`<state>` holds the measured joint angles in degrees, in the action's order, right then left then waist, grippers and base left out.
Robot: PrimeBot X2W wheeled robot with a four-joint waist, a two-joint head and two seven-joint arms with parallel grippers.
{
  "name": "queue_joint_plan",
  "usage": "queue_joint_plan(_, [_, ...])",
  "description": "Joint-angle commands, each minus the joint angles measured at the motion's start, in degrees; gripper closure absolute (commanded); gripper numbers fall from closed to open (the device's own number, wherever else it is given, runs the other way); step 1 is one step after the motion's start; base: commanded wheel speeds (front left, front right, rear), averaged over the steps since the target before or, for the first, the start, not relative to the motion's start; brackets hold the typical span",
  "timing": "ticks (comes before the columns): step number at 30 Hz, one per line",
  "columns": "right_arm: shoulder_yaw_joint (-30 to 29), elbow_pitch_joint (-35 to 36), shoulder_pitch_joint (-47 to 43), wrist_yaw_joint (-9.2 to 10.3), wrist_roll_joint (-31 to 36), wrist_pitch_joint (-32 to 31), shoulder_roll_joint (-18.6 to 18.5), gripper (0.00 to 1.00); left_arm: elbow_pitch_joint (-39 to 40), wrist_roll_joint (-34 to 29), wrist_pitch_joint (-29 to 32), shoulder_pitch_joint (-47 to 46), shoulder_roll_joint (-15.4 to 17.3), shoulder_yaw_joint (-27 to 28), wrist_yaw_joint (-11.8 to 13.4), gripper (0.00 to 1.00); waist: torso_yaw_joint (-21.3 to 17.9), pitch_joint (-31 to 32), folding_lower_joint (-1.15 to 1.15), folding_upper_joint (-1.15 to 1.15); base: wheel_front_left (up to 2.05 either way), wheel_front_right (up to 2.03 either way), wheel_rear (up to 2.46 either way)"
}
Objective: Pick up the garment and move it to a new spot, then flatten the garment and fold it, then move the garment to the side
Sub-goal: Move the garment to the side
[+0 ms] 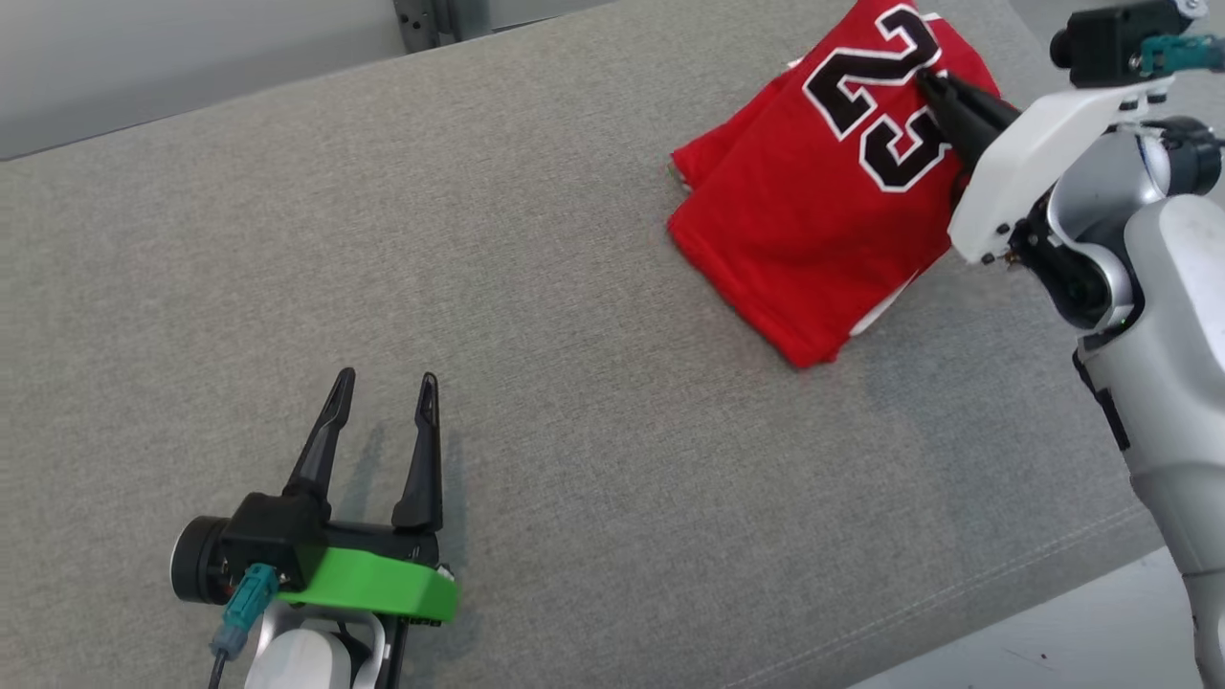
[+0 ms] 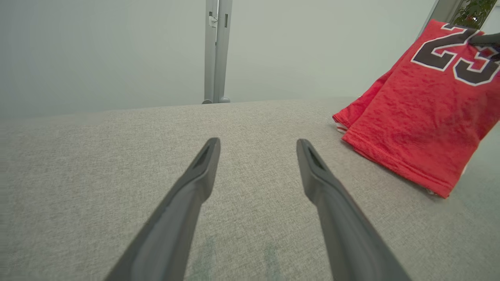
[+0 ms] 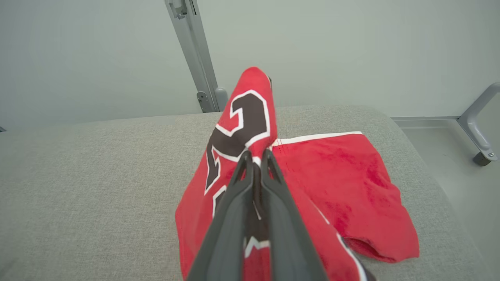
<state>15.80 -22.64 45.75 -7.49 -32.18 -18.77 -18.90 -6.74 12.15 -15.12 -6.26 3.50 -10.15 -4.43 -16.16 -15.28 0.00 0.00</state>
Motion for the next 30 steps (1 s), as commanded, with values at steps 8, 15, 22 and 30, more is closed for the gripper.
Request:
queue_joint_plan(8, [-0.66, -5.84, 6.64, 0.00, 3.49, -1.13, -2.86, 1.00, 0.32, 0.40, -0.01, -0.26, -0.03, 0.01, 0.25, 0.00, 3.77, -1.49, 0.00, 0.00, 0.00, 0.00, 0.00])
queue_joint_plan(15, [-1.35, -8.88, 10.48, 0.00, 5.00, -4.60, -7.91, 1.00, 0.49, -0.26, -0.01, -1.12, -0.09, -0.30, -0.22, 0.00, 5.53, -3.34, 0.00, 0.00, 0.00, 0.00, 0.00])
queue_joint_plan(22, [-4.72, -13.12, 12.31, 0.01, 9.56, -5.63, -14.80, 1.00, 0.28, -0.93, -0.01, -2.41, 0.11, -0.49, -0.50, 0.00, 7.69, -6.13, 0.00, 0.00, 0.00, 0.00, 0.00])
queue_joint_plan(30, [-10.82, -20.84, 12.95, 0.01, 16.73, -2.47, -16.83, 1.00, 0.31, -1.70, -0.01, -4.03, 0.73, -1.26, -0.97, 0.00, 10.27, -9.77, 0.00, 0.00, 0.00, 0.00, 0.00])
